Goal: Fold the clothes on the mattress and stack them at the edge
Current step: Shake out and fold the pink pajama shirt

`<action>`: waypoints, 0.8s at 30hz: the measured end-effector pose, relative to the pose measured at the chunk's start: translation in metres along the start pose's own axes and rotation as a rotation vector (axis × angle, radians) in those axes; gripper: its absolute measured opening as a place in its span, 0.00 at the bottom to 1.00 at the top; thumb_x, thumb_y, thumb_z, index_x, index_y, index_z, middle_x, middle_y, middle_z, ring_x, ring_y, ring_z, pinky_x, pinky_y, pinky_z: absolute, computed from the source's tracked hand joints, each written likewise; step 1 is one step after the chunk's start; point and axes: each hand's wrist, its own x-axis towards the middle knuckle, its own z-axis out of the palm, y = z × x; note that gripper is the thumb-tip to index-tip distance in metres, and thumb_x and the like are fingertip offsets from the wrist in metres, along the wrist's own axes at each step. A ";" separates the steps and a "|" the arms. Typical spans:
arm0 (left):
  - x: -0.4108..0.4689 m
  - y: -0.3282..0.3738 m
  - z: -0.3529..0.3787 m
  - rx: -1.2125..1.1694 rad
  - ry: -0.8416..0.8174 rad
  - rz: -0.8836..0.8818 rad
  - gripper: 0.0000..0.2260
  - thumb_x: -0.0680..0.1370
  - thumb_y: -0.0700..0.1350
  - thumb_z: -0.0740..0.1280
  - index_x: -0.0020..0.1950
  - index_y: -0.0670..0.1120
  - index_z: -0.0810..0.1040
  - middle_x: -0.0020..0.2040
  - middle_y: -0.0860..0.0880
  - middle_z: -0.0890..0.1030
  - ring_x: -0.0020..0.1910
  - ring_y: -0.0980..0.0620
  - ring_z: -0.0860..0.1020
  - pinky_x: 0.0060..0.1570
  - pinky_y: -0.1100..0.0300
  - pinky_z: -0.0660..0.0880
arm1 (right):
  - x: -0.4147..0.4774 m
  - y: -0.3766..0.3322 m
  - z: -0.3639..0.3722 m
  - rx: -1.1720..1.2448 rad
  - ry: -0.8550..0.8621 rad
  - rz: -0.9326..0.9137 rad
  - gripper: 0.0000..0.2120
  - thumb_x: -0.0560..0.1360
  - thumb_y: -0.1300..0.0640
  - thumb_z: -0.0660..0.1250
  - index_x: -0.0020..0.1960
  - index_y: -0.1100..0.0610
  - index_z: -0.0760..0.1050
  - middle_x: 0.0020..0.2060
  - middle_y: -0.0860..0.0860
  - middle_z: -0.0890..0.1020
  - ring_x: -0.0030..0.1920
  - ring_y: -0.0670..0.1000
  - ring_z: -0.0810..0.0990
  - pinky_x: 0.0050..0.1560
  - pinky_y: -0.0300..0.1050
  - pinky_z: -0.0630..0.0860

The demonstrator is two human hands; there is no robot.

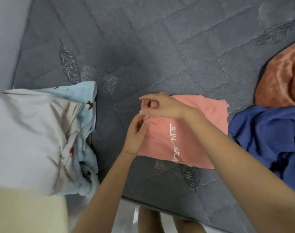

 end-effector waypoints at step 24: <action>-0.013 -0.037 -0.035 0.505 -0.060 -0.005 0.07 0.81 0.39 0.60 0.52 0.41 0.78 0.47 0.48 0.76 0.45 0.54 0.74 0.48 0.64 0.69 | 0.002 0.021 0.017 -0.393 0.568 0.152 0.19 0.74 0.39 0.66 0.54 0.53 0.78 0.51 0.51 0.76 0.55 0.54 0.71 0.53 0.45 0.59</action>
